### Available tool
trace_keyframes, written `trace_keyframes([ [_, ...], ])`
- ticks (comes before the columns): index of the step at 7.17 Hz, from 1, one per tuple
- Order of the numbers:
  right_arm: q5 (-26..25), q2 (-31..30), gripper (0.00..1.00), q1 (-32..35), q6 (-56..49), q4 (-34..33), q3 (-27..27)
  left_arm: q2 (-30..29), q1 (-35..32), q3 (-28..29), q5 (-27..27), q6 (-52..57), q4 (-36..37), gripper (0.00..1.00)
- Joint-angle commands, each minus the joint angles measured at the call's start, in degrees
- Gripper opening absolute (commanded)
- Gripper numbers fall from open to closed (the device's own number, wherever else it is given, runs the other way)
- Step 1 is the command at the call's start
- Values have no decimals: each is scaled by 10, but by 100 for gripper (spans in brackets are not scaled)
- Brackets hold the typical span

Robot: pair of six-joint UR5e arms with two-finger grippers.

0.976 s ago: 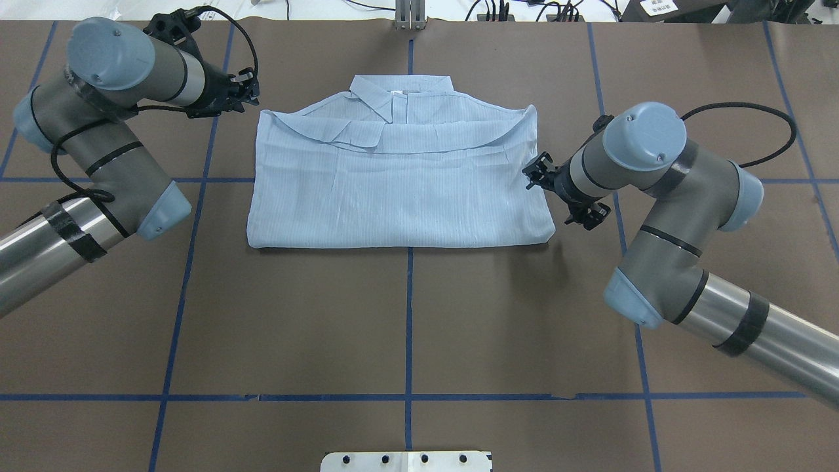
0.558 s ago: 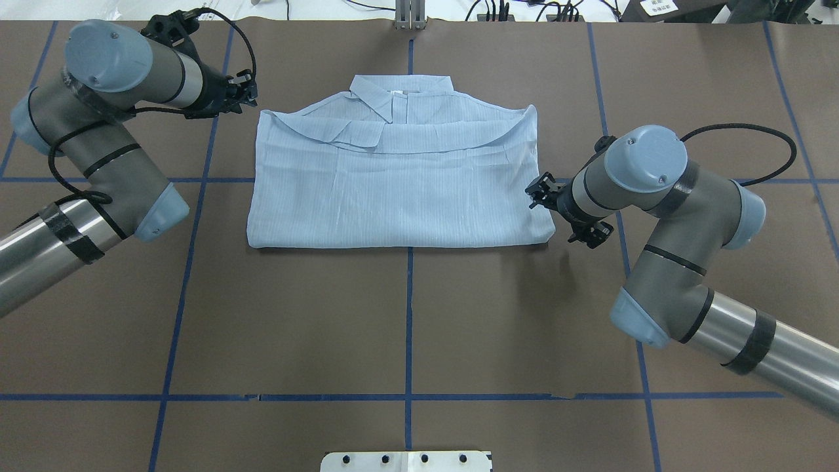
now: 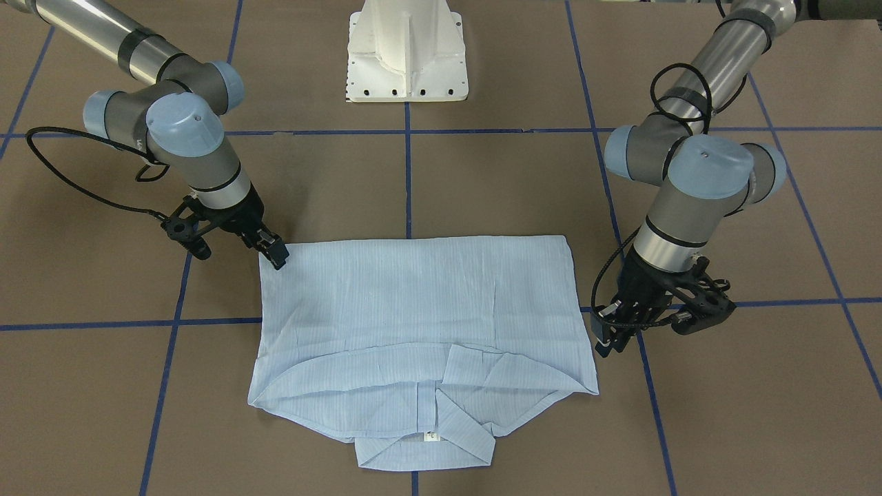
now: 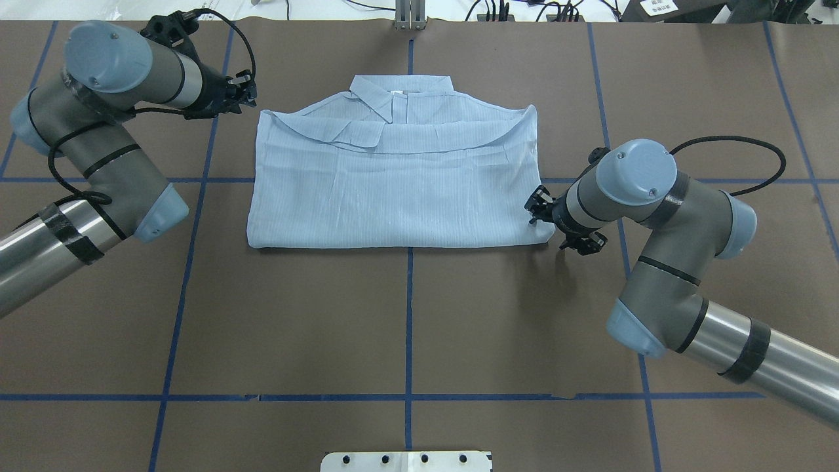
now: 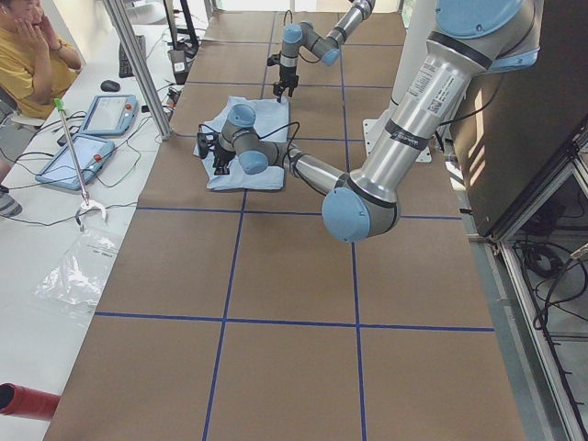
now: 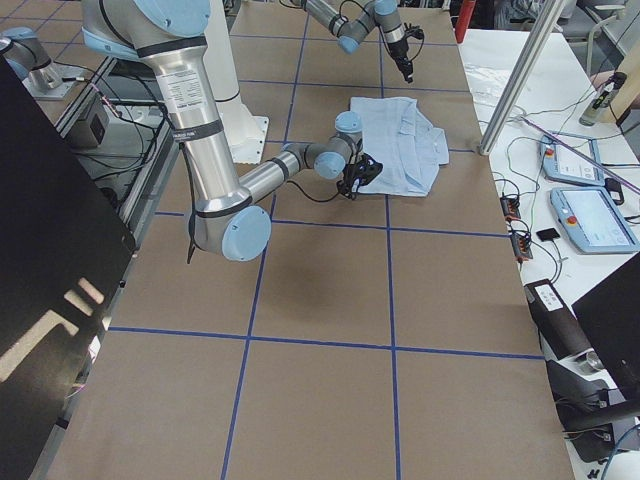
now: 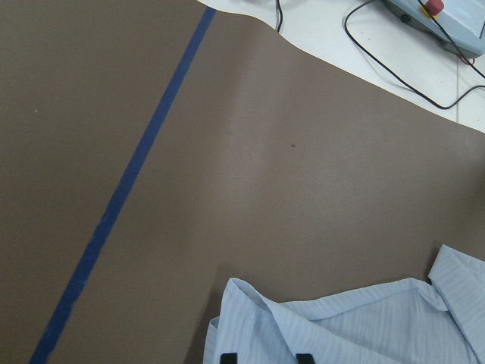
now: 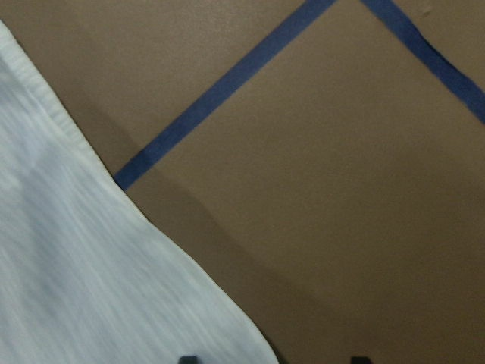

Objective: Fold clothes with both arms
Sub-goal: 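Move the right gripper to the bundle's side edge and grasp it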

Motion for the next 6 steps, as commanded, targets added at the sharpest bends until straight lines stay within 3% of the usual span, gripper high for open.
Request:
trace_keyframes([
  [1, 4, 0, 0, 1, 0, 0, 5, 1, 0, 1, 0, 0, 0, 37],
  [4, 8, -5, 0, 2, 0, -1, 25, 8, 1, 0, 1, 1, 1, 37],
  [6, 37, -70, 0, 2, 0, -1, 102, 8, 0, -2, 0, 0, 1, 37],
])
